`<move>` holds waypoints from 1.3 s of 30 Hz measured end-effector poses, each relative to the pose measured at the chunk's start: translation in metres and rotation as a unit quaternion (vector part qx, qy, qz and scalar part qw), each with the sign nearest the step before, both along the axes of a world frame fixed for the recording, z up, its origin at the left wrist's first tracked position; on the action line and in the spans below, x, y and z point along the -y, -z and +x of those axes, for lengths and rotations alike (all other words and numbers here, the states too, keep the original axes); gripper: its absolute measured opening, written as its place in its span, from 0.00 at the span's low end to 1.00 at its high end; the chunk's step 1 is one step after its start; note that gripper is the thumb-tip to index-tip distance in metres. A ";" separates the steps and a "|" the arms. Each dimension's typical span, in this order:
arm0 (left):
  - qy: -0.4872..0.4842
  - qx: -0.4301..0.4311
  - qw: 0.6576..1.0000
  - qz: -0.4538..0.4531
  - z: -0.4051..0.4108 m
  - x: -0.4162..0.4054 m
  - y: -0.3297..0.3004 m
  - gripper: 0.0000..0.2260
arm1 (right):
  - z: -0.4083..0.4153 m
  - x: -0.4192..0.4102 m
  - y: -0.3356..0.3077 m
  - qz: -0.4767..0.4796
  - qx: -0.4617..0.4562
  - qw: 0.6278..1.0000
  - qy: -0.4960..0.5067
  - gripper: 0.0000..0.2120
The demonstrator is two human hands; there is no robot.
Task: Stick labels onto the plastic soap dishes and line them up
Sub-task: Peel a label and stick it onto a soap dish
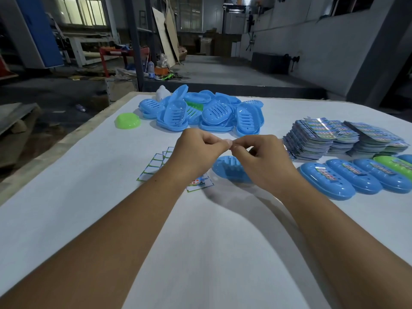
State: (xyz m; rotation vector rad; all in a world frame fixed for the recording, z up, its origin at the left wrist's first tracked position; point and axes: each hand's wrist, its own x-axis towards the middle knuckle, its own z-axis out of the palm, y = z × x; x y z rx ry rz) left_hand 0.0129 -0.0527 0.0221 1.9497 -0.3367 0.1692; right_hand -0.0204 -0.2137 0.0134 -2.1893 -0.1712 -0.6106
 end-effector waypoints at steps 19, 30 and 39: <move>-0.018 -0.059 0.998 0.017 0.009 0.000 0.004 0.11 | 0.013 0.017 -0.005 0.093 -0.109 0.985 0.094 0.14; -0.018 -0.066 0.995 0.077 0.017 0.005 0.018 0.14 | 0.009 0.028 -0.005 0.035 -0.171 0.976 0.131 0.22; -0.019 -0.055 0.986 0.158 0.021 0.013 0.018 0.12 | 0.007 0.027 -0.004 -0.044 -0.180 0.973 0.136 0.14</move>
